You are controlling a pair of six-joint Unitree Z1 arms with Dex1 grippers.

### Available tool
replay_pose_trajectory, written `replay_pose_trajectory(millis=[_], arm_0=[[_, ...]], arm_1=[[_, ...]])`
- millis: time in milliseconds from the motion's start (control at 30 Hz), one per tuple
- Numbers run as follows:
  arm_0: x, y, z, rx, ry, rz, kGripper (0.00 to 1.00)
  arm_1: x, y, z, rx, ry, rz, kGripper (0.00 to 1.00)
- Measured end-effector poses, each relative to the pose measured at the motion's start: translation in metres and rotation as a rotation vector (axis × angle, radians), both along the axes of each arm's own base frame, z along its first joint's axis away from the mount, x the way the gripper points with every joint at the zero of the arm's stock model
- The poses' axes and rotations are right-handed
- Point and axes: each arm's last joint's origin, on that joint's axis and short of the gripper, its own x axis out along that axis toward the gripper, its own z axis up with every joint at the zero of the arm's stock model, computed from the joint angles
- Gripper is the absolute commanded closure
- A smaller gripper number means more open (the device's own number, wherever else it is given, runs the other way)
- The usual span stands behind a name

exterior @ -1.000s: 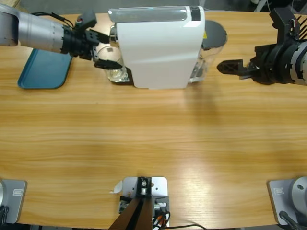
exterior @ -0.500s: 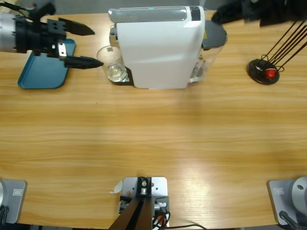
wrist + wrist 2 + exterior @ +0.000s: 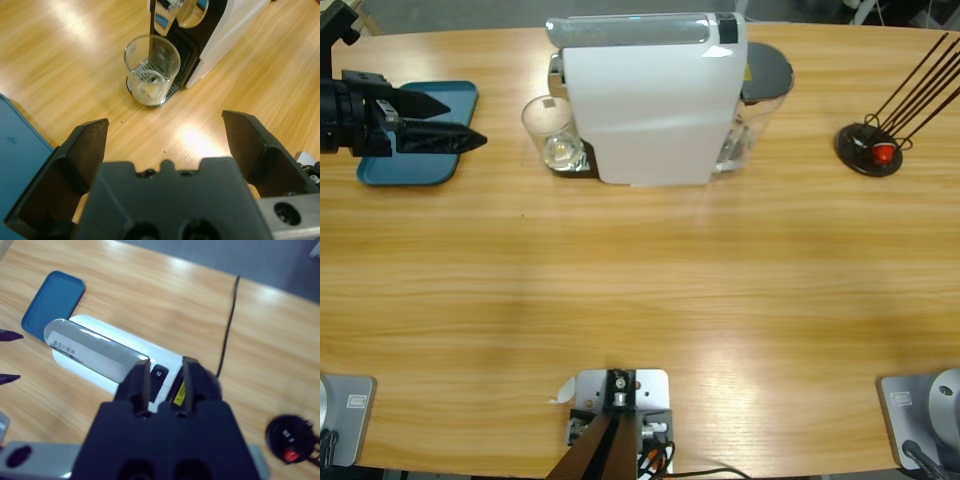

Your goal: Pour coffee

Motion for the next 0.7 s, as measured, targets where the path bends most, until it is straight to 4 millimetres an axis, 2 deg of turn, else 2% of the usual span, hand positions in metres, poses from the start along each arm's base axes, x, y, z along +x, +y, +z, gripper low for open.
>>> replay_pose_trajectory(millis=[400,700], arm_0=[[-0.008,0.003,-0.011,0.009,0.039,0.006,0.000],[-0.009,0.004,-0.014,0.013,0.048,0.006,0.000]], arm_1=[[0.029,0.019,-0.036,-0.061,0.126,-0.010,1.000],[0.024,0.025,-0.038,-0.082,0.137,0.002,1.000]])
